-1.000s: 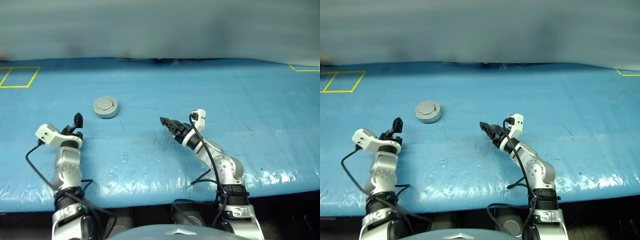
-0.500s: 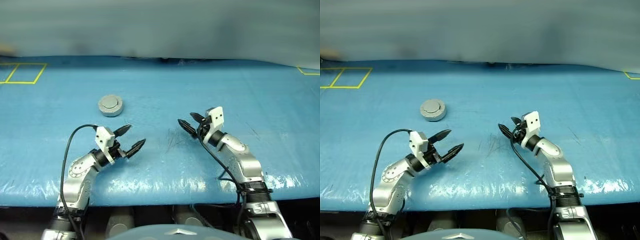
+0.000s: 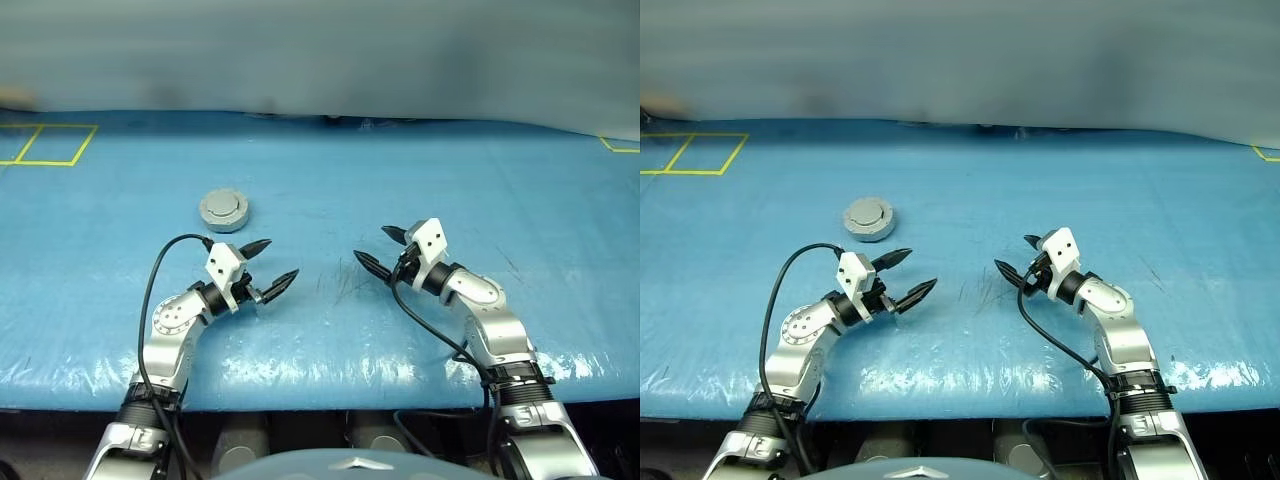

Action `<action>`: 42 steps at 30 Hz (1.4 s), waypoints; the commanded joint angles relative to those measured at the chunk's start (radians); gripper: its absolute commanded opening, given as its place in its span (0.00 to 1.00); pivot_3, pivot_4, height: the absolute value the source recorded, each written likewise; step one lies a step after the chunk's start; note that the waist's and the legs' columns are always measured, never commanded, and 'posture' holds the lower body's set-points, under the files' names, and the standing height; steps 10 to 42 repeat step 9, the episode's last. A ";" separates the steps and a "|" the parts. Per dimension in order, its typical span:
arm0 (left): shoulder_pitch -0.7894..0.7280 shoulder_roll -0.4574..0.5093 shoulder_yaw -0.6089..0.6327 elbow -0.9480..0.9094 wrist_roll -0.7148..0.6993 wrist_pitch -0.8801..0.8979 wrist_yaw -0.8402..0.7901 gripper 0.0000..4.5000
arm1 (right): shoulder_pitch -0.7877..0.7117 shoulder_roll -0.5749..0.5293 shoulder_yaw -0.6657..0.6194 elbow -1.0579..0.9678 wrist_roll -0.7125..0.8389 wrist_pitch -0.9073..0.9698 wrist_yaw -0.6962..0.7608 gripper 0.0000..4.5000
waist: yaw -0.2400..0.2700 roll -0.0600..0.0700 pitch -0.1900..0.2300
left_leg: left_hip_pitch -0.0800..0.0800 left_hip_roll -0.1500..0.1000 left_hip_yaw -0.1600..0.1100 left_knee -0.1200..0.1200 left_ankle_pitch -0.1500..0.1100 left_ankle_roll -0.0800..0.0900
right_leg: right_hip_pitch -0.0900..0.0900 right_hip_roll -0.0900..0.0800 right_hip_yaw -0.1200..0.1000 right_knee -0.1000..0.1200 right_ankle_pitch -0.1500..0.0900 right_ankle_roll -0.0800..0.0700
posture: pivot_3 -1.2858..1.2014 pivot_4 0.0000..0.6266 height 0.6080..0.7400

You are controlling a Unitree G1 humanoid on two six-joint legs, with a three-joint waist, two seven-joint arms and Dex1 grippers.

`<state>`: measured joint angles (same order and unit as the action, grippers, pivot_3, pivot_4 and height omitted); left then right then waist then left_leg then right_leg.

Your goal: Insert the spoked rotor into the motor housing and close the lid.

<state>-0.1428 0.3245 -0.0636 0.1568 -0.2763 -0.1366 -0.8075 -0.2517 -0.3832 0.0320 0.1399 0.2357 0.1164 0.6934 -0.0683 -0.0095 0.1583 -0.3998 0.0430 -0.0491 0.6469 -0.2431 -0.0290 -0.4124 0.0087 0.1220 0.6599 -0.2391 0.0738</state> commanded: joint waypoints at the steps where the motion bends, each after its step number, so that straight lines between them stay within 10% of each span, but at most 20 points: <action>1: -0.012 0.001 0.012 -0.001 0.006 -0.025 0.002 1.00 | -0.002 0.005 -0.007 -0.029 -0.009 -0.025 -0.010 0.99 | 0.000 0.000 0.000 | 0.000 0.000 0.000 0.000 0.000 0.000 | 0.000 0.000 0.000 0.000 0.000 0.000 | 0.52 0.24 1.00; 42: -0.010 -0.007 0.017 -0.004 -0.001 -0.029 0.001 1.00 | -0.006 0.022 -0.008 -0.025 -0.024 -0.041 -0.030 0.99 | 0.000 0.000 0.000 | 0.000 0.000 0.000 0.000 0.000 0.000 | 0.000 0.000 0.000 0.000 0.000 0.000 | 0.52 0.24 1.00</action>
